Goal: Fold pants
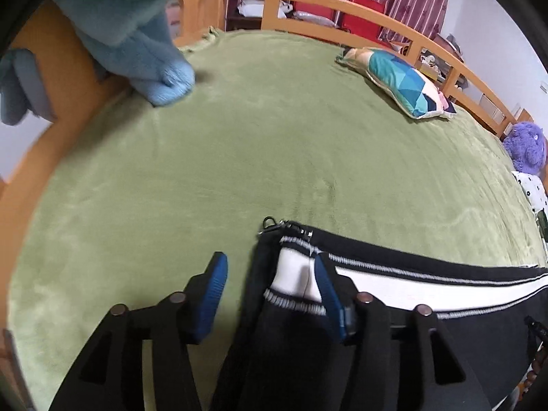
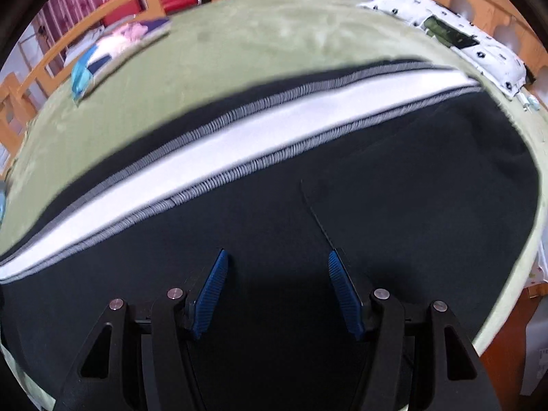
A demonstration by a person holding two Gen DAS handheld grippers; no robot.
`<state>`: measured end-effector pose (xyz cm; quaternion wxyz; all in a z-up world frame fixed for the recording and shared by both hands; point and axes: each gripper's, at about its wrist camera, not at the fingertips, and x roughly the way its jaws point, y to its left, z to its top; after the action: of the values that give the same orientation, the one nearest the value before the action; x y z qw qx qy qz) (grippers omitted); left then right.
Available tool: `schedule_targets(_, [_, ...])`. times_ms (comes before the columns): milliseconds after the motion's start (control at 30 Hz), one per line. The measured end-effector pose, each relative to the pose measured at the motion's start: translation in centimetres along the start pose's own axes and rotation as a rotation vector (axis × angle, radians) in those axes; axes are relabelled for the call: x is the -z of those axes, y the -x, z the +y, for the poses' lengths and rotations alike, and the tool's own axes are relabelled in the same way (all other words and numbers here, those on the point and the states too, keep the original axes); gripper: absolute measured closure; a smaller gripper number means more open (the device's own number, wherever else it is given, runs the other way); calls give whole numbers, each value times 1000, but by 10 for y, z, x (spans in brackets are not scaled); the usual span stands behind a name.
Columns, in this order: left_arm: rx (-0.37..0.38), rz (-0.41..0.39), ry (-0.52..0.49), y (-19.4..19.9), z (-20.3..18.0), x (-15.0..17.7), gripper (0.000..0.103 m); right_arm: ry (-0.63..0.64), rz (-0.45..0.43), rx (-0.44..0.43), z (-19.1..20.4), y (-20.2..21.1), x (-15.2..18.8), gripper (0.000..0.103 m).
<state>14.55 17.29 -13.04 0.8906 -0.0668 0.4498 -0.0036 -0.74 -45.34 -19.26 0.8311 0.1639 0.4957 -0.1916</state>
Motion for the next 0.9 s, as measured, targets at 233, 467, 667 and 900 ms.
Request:
schedule_targets(233, [58, 15, 15, 50, 12, 48, 49, 5, -52, -66, 13, 24, 12, 43])
schedule_targets(467, [136, 43, 180, 75, 38, 123, 47, 54, -96, -90, 27, 54, 23, 43])
schedule_targets(667, [104, 39, 242, 51, 46, 138, 52, 70, -86, -67, 23, 65, 38, 43])
schedule_targets(900, [108, -12, 197, 58, 50, 125, 89, -4, -82, -16, -16, 77, 56, 43])
